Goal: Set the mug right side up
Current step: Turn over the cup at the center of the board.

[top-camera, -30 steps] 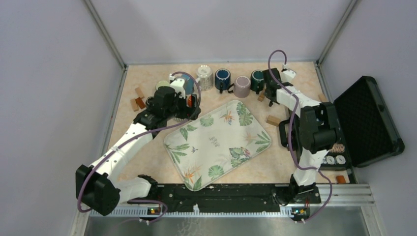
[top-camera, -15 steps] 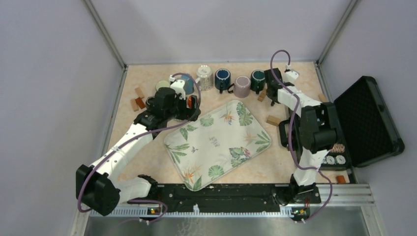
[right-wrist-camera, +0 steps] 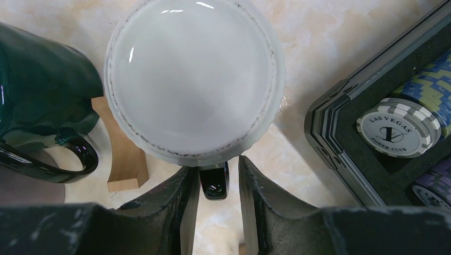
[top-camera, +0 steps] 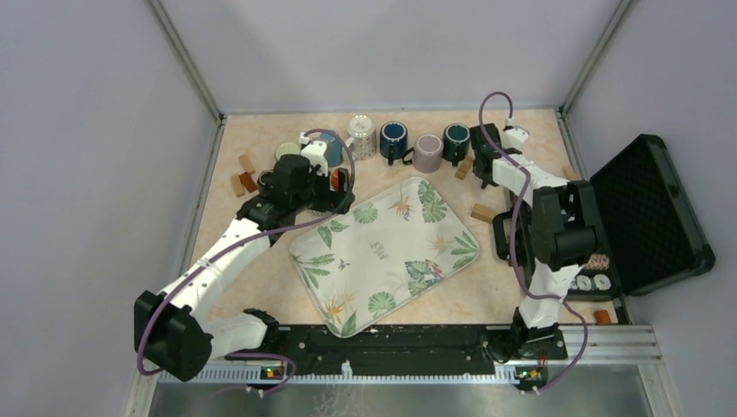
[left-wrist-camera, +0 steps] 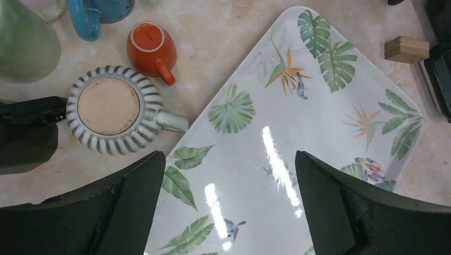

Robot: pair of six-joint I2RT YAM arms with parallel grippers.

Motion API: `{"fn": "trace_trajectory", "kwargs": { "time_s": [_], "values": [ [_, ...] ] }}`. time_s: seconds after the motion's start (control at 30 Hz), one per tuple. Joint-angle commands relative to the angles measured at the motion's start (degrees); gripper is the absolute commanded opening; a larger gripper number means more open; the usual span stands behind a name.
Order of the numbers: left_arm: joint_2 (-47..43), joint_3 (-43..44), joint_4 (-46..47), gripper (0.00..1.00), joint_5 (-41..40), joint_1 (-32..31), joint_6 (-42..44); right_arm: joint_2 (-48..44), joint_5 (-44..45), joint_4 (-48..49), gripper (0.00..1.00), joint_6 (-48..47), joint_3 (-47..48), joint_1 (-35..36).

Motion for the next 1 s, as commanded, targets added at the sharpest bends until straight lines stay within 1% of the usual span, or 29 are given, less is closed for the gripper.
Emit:
{"fn": "trace_trajectory", "kwargs": {
  "time_s": [0.0, 0.1, 0.2, 0.33, 0.4, 0.43, 0.77, 0.97],
  "values": [
    [-1.08, -0.46, 2.26, 0.98, 0.50, 0.10, 0.67, 0.46, -0.84, 0.94, 0.32, -0.99, 1.98, -1.09],
    [-0.97, -0.25, 2.17, 0.98, 0.74, 0.11, 0.36, 0.57, -1.32, 1.37, 0.32, -1.16, 2.13, -1.20],
    [-0.96, -0.12, 2.15, 0.98, 1.07, 0.16, 0.02, 0.30, -1.80, 2.09, 0.27, -1.63, 2.14, -1.26],
    [-0.71, 0.25, 2.19, 0.98, 1.80, 0.14, -0.88, 0.03, -2.44, 2.16, 0.12, -2.48, 2.30, -1.22],
    [-0.40, 0.75, 2.16, 0.98, 2.23, 0.18, -2.28, -0.65, -2.91, 1.97, 0.01, -2.89, 2.47, -1.22],
    [-0.21, 1.09, 2.20, 0.98, 2.32, 0.19, -4.07, -1.32, -3.22, 2.24, 0.00, -3.22, 2.32, -1.20],
    [3.12, 1.59, 8.06, 0.98, 11.48, 1.18, -16.88, -10.01, -7.96, 7.10, 0.00, -7.10, 2.21, -1.22],
    [4.30, 0.60, 14.13, 0.98, 15.85, 2.31, -24.92, -15.74, -12.10, 9.41, 0.00, -7.45, 0.51, -1.28]
  ]
}}
